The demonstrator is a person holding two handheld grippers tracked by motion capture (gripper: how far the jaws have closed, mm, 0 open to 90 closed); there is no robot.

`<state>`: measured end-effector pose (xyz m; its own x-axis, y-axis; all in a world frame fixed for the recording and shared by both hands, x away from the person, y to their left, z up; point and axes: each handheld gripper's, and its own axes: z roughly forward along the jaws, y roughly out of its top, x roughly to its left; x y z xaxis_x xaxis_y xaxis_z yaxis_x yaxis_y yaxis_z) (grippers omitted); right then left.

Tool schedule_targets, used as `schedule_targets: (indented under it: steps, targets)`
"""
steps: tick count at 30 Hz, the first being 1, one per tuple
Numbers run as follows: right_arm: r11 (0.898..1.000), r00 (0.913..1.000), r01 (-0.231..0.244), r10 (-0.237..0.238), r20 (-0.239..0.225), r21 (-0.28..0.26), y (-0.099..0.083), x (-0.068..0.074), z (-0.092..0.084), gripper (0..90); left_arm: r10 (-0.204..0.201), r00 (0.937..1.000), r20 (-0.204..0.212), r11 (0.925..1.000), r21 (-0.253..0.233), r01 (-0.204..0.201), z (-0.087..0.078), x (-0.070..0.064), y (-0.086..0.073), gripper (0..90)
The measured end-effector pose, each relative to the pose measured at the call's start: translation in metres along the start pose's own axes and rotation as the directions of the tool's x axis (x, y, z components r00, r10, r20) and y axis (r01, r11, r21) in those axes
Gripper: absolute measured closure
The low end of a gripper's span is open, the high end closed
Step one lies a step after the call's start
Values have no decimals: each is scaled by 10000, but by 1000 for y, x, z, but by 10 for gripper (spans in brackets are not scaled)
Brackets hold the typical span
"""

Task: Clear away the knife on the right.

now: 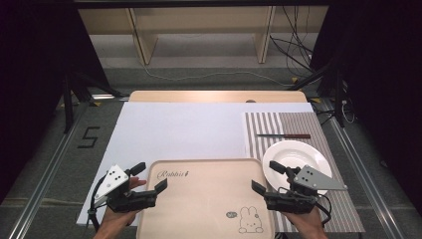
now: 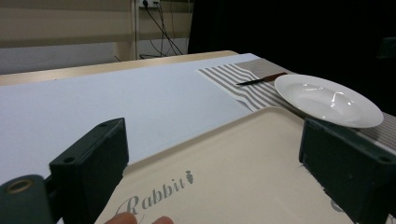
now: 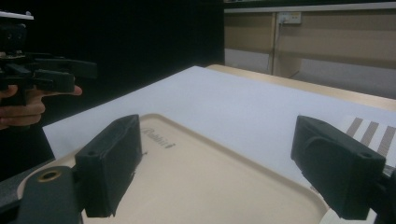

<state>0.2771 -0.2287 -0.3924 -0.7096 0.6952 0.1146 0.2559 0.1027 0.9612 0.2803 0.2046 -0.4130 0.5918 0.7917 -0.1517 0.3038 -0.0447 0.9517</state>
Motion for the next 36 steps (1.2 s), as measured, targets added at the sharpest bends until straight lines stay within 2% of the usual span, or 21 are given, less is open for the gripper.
schedule_targets:
  steps: [11,17,22,30,36]
  targets:
    - [9996,9996,253,-254,103,91,2,-1,0,173,23,10000,24,10000,-2,-23,0,-1,0,79]
    - [9952,9956,737,-772,532,645,4,1,3,175,-21,10000,11,10000,2,21,0,0,0,79]
    - [9922,9925,974,-1027,670,783,7,-4,4,173,-47,10000,24,10000,21,47,1,0,0,79]
    - [9895,9885,1140,-1219,896,885,12,-15,4,174,-35,10000,38,10000,10,35,1,-1,0,80]
    - [9897,9888,1093,-1178,918,929,20,-18,7,173,43,10000,63,10000,55,-44,3,-2,0,79]
